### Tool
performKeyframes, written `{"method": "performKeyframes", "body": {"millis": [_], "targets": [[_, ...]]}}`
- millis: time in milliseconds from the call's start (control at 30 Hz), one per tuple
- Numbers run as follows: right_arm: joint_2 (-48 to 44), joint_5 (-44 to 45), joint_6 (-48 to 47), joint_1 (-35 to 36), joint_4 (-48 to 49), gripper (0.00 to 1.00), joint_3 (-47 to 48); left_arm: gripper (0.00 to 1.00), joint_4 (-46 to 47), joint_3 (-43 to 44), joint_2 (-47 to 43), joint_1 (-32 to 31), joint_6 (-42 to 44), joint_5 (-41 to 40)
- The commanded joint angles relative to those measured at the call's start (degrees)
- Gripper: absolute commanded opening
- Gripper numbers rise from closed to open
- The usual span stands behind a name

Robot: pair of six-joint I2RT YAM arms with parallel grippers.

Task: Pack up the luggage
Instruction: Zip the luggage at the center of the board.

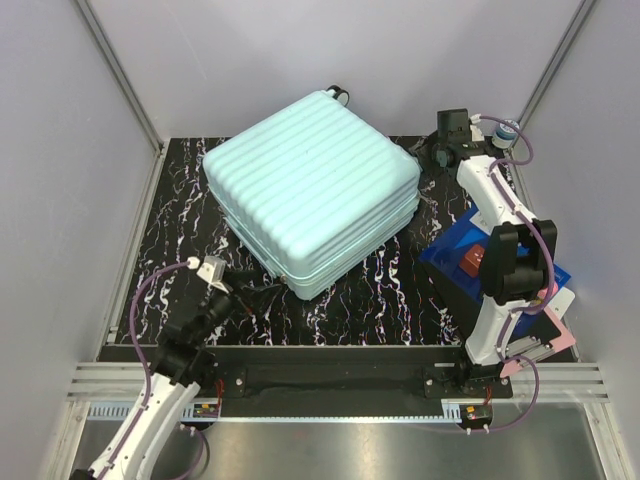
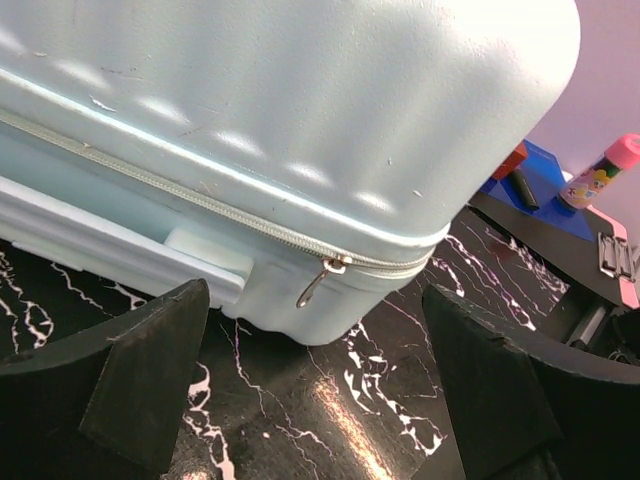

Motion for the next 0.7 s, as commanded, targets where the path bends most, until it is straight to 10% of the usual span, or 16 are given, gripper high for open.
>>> {"method": "performKeyframes", "body": {"millis": [0,333,667], "targets": [[6.1,-1.2,-3.9,-1.6,3.2,0.00,5.6,0.91,8.4,-2.3,5.3,-0.5,1.1,3.1],[10.9,-5.5,-6.1,-3.7,2.1,0.00,11.1,0.87,15.3,0.5,15.4,-4.9,4.6,-1.0],[11.8,-8.5,-6.6,-4.0,2.1,0.00,11.6,0.85,10.0,8.9,21.2,-23.5,12.5,-25.0]]}}
